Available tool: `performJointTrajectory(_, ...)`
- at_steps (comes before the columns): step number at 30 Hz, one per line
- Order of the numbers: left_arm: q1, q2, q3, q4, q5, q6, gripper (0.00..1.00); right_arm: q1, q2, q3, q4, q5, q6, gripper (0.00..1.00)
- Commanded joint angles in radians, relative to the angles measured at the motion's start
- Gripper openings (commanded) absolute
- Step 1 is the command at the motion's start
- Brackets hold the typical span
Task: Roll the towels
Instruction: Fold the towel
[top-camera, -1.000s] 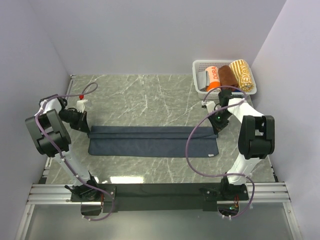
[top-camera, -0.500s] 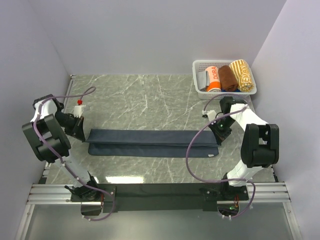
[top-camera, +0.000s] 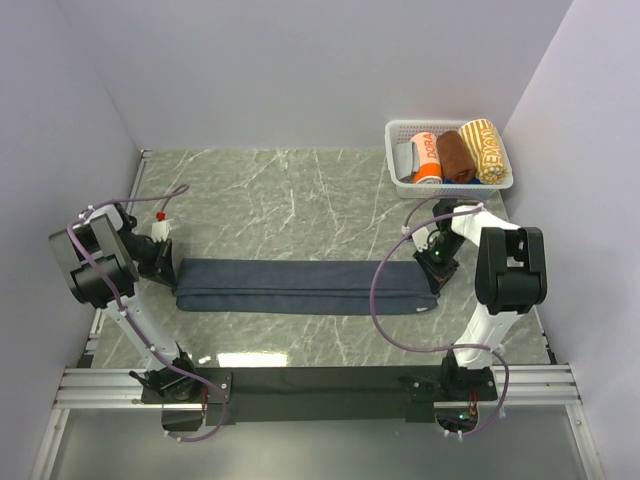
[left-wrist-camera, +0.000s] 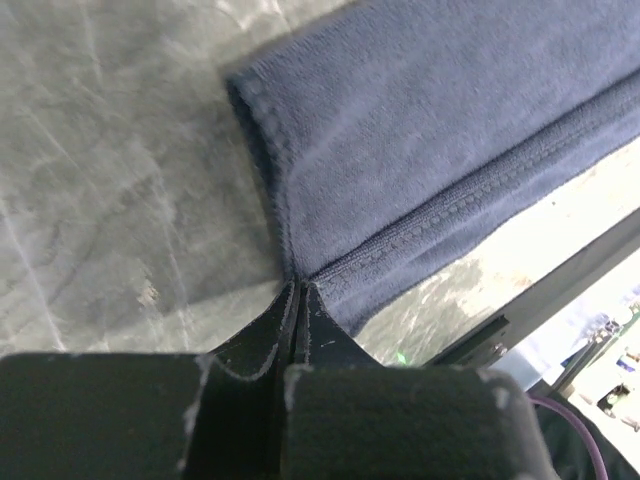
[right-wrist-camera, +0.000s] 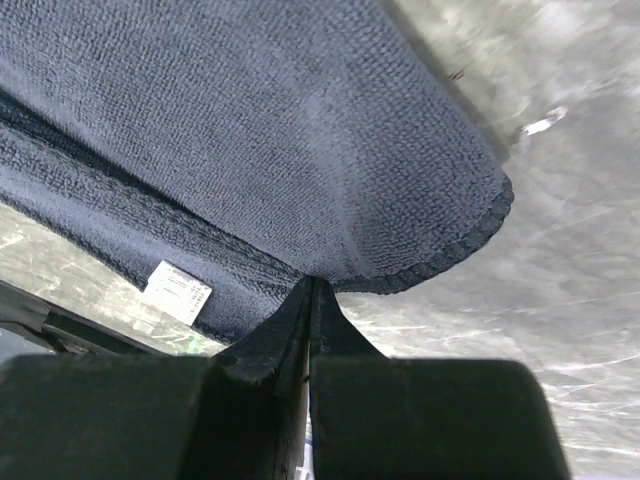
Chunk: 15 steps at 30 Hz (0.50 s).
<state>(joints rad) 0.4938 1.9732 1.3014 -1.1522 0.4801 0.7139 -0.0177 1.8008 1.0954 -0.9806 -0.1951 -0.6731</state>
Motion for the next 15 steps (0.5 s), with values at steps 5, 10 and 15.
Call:
performJointTrajectory(5,0.003,-0.023,0.033,0.020,-0.003,-0.002,0.01,-0.008,-0.004,0.054,-0.019,0.049,-0.002,0.00)
performJointTrajectory(10,0.012,-0.072,0.071,-0.098,0.022,0.053,0.01,-0.010,-0.106,0.026,-0.067,0.059,-0.037,0.00)
performJointTrajectory(15,0.032,-0.125,0.088,-0.179,0.017,0.110,0.01,-0.011,-0.188,0.031,-0.135,0.037,-0.052,0.00)
